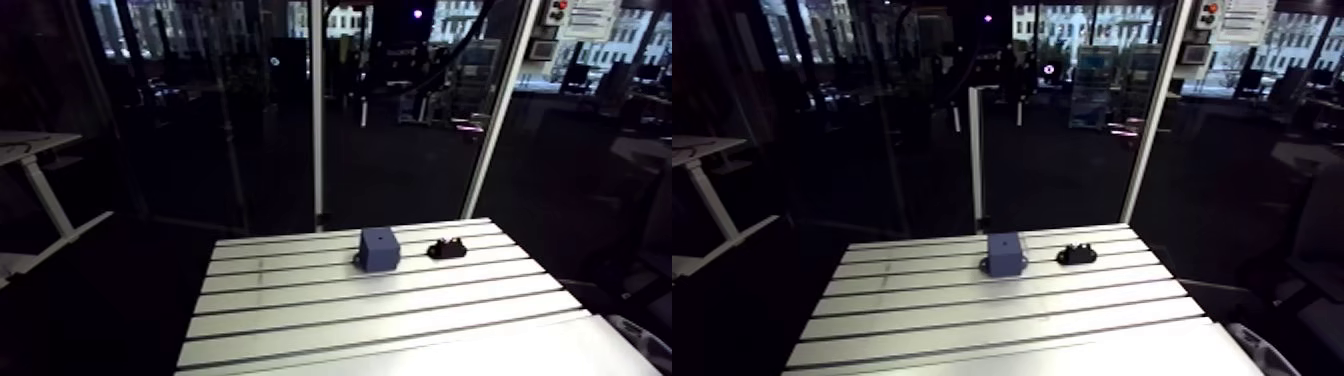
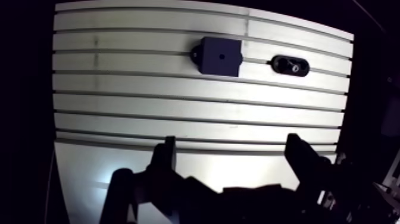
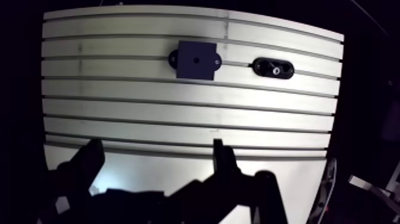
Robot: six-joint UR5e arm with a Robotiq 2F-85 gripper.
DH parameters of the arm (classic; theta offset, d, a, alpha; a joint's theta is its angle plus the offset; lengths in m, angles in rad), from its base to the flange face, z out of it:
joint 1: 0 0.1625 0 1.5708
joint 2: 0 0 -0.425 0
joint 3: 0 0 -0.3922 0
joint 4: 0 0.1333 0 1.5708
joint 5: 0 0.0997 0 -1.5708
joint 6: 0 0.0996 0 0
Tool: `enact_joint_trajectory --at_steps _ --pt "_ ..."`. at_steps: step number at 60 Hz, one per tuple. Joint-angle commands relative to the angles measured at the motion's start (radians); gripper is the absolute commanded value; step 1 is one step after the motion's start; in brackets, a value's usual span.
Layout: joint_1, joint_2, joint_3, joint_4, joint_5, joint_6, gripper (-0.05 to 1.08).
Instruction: Pick up the M10 bolt and insert it into the hole until fully seated.
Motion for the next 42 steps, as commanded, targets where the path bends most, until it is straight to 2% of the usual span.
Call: enact_joint_trajectory --at_steps 1,6,16,29,42 --pt "-0.107 0.029 0.025 -0.122 0.003 -0.103 0.01" --pt "-0.134 0.052 0.035 -0.163 0.005 -0.106 0.01" --pt "-0.141 0.098 0.056 -0.214 0.007 -0.129 0.01" --pt "-0.178 0.11 0.087 -0.279 0.014 -0.171 0.01" --pt "-0.231 0.132 0.088 -0.293 0.022 -0.179 0.01"
